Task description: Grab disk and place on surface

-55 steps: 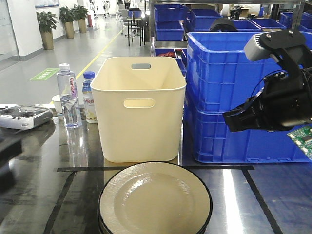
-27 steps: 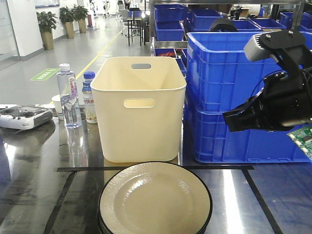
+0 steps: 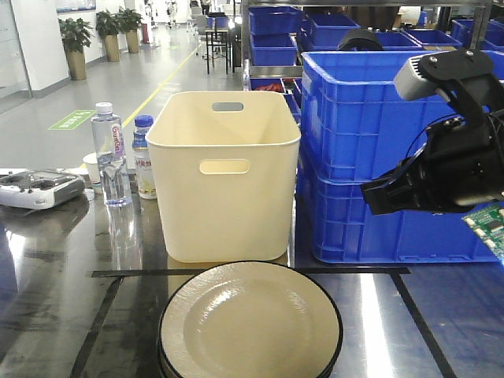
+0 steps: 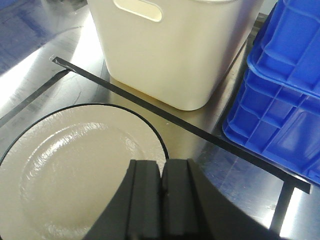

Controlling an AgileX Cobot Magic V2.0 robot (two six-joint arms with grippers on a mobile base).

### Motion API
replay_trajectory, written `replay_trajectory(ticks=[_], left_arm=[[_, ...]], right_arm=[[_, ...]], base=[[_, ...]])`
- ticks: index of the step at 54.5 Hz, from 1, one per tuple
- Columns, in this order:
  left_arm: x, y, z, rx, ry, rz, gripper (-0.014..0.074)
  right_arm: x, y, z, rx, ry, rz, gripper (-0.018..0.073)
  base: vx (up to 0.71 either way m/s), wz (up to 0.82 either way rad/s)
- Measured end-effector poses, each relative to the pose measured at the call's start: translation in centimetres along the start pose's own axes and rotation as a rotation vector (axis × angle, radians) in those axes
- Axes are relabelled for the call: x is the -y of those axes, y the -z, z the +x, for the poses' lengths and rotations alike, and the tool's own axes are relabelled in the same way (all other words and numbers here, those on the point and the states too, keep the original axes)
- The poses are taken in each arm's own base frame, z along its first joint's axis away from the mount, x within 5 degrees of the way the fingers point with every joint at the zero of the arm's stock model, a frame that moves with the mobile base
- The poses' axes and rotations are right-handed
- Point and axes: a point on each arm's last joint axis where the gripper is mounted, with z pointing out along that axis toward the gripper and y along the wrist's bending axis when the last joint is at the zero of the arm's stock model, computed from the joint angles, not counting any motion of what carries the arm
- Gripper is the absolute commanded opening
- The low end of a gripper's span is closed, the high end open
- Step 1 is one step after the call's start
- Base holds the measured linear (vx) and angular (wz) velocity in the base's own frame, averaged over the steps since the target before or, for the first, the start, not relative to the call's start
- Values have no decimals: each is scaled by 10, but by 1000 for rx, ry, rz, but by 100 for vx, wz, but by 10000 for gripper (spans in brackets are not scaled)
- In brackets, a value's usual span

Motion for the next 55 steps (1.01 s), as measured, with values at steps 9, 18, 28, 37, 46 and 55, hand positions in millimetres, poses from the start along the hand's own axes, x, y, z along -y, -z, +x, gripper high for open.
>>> replay_trajectory(ticks=[9,18,28,37,46,55], left_arm=[[1,0,1,-9,-1,11,-8],[1,0,1,-16,-2,19,-8],[1,0,2,-21,-2,19,-8],[1,0,2,-22,-2,19,-8],[1,0,2,-22,-2,19,-8],[1,0,2,-22,-2,19,-8]], right_arm=[[0,0,0,0,0,0,-11],[0,0,0,0,0,0,-11],[0,0,0,0,0,0,-11],[0,0,0,0,0,0,-11],[0,0,0,0,0,0,-11],[0,0,0,0,0,0,-11]], base=[[0,0],[0,0],[0,0],[0,0],[0,0],[0,0]])
